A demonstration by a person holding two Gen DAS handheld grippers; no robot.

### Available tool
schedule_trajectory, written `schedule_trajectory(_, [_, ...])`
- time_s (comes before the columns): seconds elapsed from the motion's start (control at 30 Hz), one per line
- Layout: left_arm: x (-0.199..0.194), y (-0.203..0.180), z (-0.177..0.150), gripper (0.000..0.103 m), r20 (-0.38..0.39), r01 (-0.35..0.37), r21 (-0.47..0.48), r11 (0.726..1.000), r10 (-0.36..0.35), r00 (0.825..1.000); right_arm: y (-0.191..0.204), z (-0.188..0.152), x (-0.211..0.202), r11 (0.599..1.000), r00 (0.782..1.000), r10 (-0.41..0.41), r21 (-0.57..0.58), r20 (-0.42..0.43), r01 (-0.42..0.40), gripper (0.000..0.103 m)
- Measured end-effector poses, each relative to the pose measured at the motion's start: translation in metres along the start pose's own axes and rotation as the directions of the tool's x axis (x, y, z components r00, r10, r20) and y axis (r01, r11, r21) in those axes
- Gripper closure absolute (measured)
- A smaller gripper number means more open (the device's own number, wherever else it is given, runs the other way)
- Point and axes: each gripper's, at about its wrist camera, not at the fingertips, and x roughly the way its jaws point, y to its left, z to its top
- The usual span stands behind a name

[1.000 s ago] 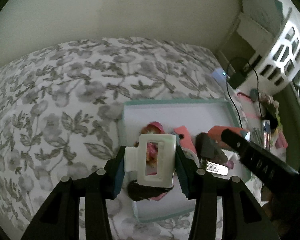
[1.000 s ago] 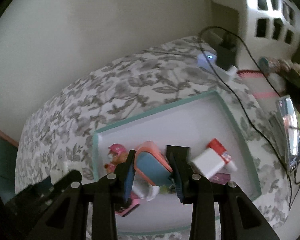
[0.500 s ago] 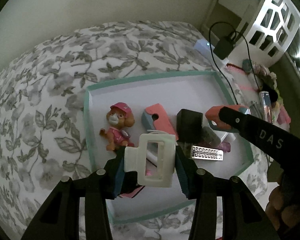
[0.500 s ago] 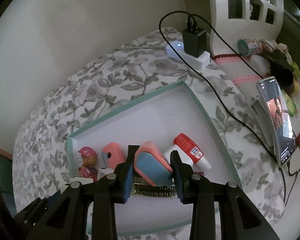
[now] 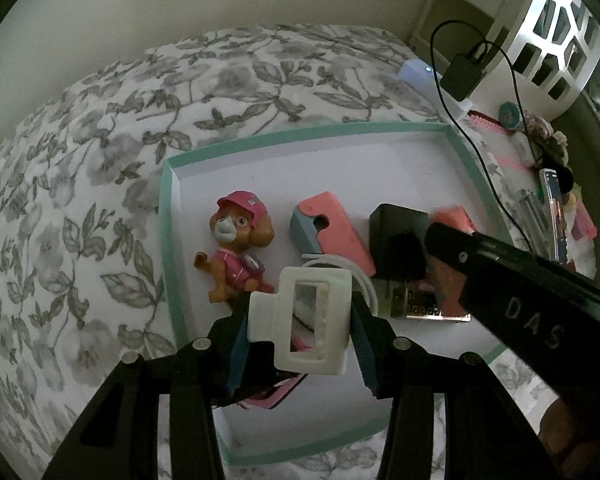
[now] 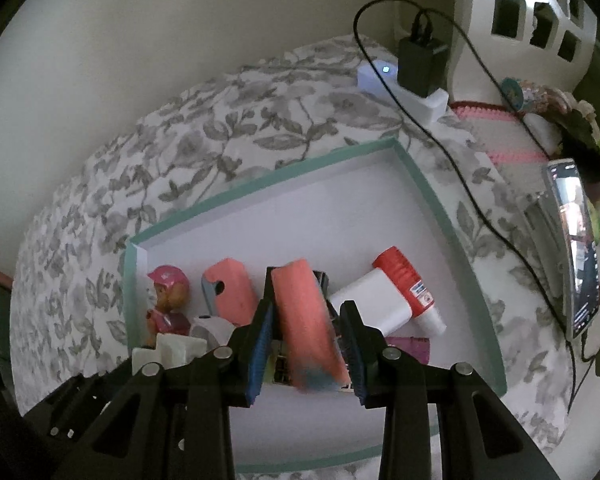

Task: Organize rigid objects
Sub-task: 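Carry the clip with the left tool while the right tool carries the orange-blue knife into the tray, then open both tools to release the clip and knife in the tray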

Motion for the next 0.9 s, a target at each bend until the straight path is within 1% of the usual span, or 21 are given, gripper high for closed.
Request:
schedule_trajectory(0.23, [0.003, 0.000, 0.000, 0.054, 0.005, 0.001, 0.012, 1.000, -0.001, 1.000, -0.001, -0.002, 0.009, 1.000, 0.999, -0.006, 0.001, -0.035, 0.006, 0.067])
schedule_trajectory(0.37, [0.002, 0.000, 0.000, 0.055, 0.001, 0.006, 0.013, 1.000, -0.006, 1.000, 0.000, -0.003, 0.009, 1.000, 0.999, -0.008, -0.006, -0.038, 0.008, 0.067])
schedule_trajectory(0.53, [0.000, 0.004, 0.001, 0.054, -0.010, 0.026, -0.011, 1.000, -0.026, 1.000, 0.002, -0.003, 0.010, 1.000, 0.999, -0.008, -0.012, -0.041, 0.008, 0.067])
schedule_trajectory(0.63, [-0.005, 0.007, 0.002, 0.052, -0.005, 0.034, -0.020, 0.999, -0.034, 0.999, 0.002, -0.002, 0.009, 1.000, 0.999, -0.006, -0.010, -0.037, 0.006, 0.067])
schedule_trajectory(0.7, [-0.009, 0.010, 0.002, 0.048, 0.001, 0.040, -0.030, 0.999, -0.040, 0.999, 0.002, -0.002, 0.007, 1.000, 1.000, -0.004, -0.009, -0.031, 0.003, 0.067])
schedule_trajectory(0.8, [-0.016, 0.017, 0.002, 0.047, 0.011, 0.052, -0.051, 0.997, -0.052, 0.999, 0.004, -0.003, 0.004, 1.000, 1.000, -0.001, -0.013, -0.023, 0.000, 0.066])
schedule_trajectory(0.9, [-0.022, 0.028, 0.001, 0.046, 0.020, 0.022, -0.070, 0.997, -0.020, 1.000, 0.007, -0.004, 0.000, 1.000, 1.000, 0.011, -0.010, -0.014, -0.011, 0.066])
